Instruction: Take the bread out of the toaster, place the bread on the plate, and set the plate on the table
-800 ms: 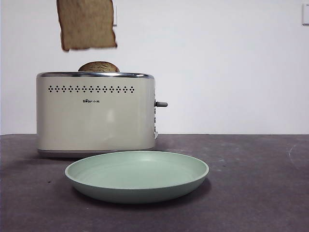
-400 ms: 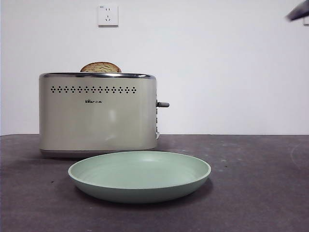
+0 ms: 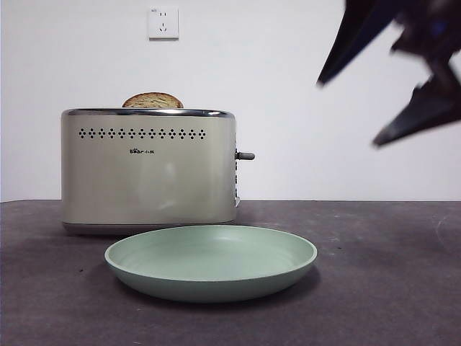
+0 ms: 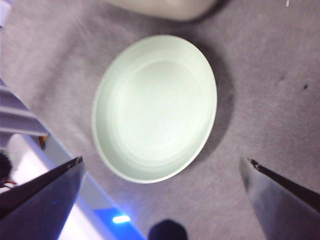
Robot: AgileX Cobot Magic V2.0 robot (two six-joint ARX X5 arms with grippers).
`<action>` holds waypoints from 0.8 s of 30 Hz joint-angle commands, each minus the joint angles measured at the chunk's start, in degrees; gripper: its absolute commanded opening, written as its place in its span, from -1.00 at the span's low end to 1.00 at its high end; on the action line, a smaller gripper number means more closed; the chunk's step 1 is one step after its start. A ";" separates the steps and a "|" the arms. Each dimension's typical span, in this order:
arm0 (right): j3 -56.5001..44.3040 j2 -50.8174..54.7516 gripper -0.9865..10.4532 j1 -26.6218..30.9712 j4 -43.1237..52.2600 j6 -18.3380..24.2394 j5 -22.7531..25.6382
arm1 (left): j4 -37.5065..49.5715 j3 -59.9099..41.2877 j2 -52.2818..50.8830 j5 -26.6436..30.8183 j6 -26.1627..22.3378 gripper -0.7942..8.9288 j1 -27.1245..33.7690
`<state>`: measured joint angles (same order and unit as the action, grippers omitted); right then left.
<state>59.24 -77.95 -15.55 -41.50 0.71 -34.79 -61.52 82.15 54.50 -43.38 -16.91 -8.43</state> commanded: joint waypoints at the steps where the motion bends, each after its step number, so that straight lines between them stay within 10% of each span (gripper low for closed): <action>1: 0.13 -4.61 0.21 -1.09 1.33 -0.28 1.27 | -0.02 -4.31 -0.61 -0.52 -0.70 -0.85 -0.22; 24: 0.13 -24.44 -0.55 -8.33 11.10 -1.36 5.25 | 1.49 -19.65 -4.74 -3.69 -0.70 -0.85 -0.22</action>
<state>59.27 -101.73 -23.62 -30.85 -0.47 -29.76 -60.75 62.89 50.00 -46.30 -16.91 -8.51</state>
